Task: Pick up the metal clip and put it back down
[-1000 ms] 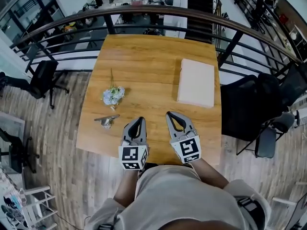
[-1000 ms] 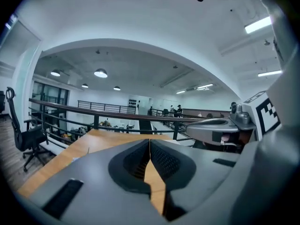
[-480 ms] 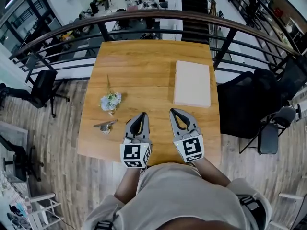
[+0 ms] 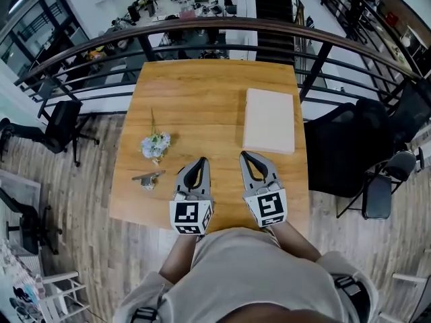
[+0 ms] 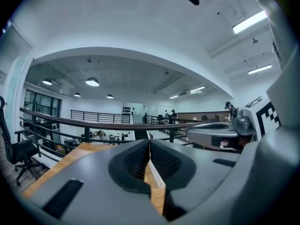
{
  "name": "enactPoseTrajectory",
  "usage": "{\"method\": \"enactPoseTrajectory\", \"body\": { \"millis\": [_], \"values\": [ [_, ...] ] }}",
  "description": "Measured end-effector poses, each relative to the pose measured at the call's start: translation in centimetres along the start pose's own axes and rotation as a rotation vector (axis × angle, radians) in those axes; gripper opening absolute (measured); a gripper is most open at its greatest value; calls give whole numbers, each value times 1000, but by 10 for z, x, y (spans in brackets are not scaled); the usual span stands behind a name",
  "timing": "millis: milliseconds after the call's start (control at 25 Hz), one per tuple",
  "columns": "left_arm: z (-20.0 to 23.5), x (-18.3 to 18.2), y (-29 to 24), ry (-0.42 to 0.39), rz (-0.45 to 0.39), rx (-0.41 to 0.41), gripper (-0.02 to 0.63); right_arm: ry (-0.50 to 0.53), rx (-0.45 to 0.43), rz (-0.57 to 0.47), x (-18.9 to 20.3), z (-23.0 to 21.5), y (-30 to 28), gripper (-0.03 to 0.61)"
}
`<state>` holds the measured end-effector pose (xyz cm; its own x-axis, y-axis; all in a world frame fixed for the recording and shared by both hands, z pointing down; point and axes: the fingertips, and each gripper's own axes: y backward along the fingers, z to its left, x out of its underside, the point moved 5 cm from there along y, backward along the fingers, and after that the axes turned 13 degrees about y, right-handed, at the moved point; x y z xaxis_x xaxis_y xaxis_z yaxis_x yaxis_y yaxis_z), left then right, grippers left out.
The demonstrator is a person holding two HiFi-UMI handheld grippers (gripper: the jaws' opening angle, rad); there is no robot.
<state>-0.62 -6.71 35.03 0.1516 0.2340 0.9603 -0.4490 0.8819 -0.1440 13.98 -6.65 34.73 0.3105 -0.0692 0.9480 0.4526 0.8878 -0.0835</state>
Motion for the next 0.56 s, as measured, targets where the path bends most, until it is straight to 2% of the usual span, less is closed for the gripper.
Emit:
{"method": "enactPoseTrajectory", "body": {
  "millis": [560],
  "values": [
    [-25, -5, -11, -10, -15, 49, 26, -11, 71, -1, 2, -22, 24, 26]
  ]
}}
